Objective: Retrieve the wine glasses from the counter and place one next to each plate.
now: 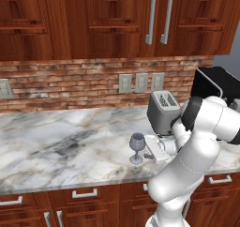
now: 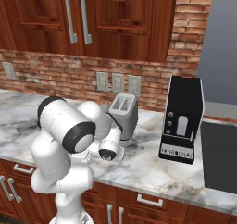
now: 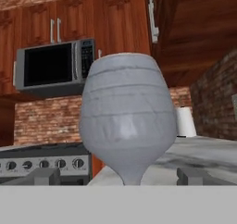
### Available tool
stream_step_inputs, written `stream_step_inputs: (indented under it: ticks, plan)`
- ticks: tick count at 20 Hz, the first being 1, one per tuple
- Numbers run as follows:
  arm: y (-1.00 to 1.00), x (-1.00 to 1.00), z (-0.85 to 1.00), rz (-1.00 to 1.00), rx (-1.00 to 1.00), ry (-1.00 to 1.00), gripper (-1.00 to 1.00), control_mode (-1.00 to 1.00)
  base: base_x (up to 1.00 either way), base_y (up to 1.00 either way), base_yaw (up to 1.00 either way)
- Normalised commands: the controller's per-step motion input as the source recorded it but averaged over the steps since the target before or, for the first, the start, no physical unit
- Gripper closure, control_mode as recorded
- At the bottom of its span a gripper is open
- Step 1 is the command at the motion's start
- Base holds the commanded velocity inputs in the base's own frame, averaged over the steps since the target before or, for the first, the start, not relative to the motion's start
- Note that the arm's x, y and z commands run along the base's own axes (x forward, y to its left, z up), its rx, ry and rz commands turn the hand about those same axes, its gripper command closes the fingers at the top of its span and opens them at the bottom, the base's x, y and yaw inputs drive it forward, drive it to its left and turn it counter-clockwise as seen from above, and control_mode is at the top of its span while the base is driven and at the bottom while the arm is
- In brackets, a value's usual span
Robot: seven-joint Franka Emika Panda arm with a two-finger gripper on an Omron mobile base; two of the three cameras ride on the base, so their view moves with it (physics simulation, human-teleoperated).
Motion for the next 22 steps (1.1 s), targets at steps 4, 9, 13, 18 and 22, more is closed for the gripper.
stream_step_inputs:
  ticks: [4,9,13,18,22]
  plan:
    - [0.00,0.00,-0.07,0.00,-0.01,0.01,-1.00,-1.00,0.00,0.00,0.00]
    - [0.05,0.00,-0.05,-0.05,-0.14,0.04,-1.00,-1.00,0.00,0.00,0.00]
    - [0.09,0.02,0.00,-0.01,-0.08,0.16,-1.00,-1.00,0.00,0.00,0.00]
    - [0.02,0.00,0.00,0.00,0.00,0.07,-1.00,-1.00,0.00,0.00,0.00]
    - [0.23,0.00,0.00,0.00,0.00,0.01,-1.00,-1.00,0.00,0.00,0.00]
